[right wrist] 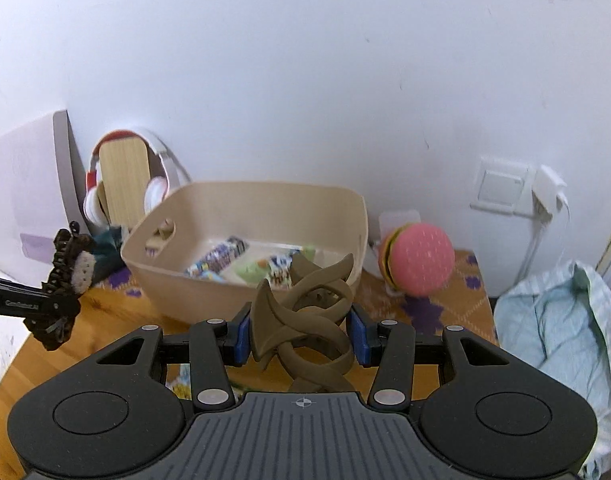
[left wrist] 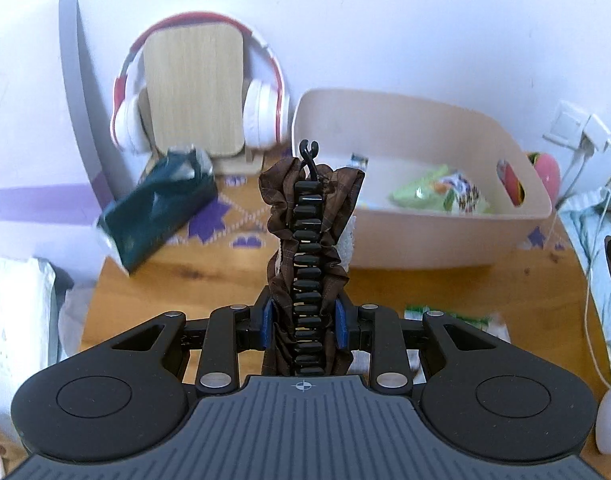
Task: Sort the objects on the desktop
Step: 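Carry both clips over the beige basket and open both grippers to drop them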
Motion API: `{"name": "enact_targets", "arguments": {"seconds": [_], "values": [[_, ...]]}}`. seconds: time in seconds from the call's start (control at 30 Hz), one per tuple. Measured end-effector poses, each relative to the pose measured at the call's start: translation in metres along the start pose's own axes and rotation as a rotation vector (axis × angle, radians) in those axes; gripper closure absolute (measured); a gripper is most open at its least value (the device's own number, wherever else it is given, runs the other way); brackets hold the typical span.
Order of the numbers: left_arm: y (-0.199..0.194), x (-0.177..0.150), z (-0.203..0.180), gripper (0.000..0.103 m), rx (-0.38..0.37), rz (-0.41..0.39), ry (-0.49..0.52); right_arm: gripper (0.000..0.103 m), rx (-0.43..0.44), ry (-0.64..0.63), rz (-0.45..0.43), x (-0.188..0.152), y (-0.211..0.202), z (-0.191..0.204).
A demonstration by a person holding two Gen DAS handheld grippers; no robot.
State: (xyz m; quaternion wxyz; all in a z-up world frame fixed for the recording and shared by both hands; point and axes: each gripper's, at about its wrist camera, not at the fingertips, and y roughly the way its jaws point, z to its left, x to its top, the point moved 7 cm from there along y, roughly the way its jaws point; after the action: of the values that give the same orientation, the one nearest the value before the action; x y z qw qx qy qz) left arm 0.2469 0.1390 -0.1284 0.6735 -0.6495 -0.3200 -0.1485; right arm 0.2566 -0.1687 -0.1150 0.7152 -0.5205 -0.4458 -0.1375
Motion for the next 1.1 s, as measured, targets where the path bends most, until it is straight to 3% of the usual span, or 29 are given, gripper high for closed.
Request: {"name": "enact_targets", "arguments": {"seconds": [0.63, 0.8, 1.1], "values": [[0.027, 0.084, -0.018, 0.073, -0.038, -0.080, 0.069, 0.058, 0.009, -0.012, -0.100, 0.066, 0.034, 0.011], [0.052, 0.095, -0.020, 0.073, -0.068, -0.034, 0.037, 0.058, -0.005, -0.002, -0.095, 0.075, 0.056, 0.012], [0.108, 0.095, -0.029, 0.073, -0.008, 0.062, 0.089, 0.058, -0.046, 0.039, 0.007, 0.065, 0.113, 0.007]]}}
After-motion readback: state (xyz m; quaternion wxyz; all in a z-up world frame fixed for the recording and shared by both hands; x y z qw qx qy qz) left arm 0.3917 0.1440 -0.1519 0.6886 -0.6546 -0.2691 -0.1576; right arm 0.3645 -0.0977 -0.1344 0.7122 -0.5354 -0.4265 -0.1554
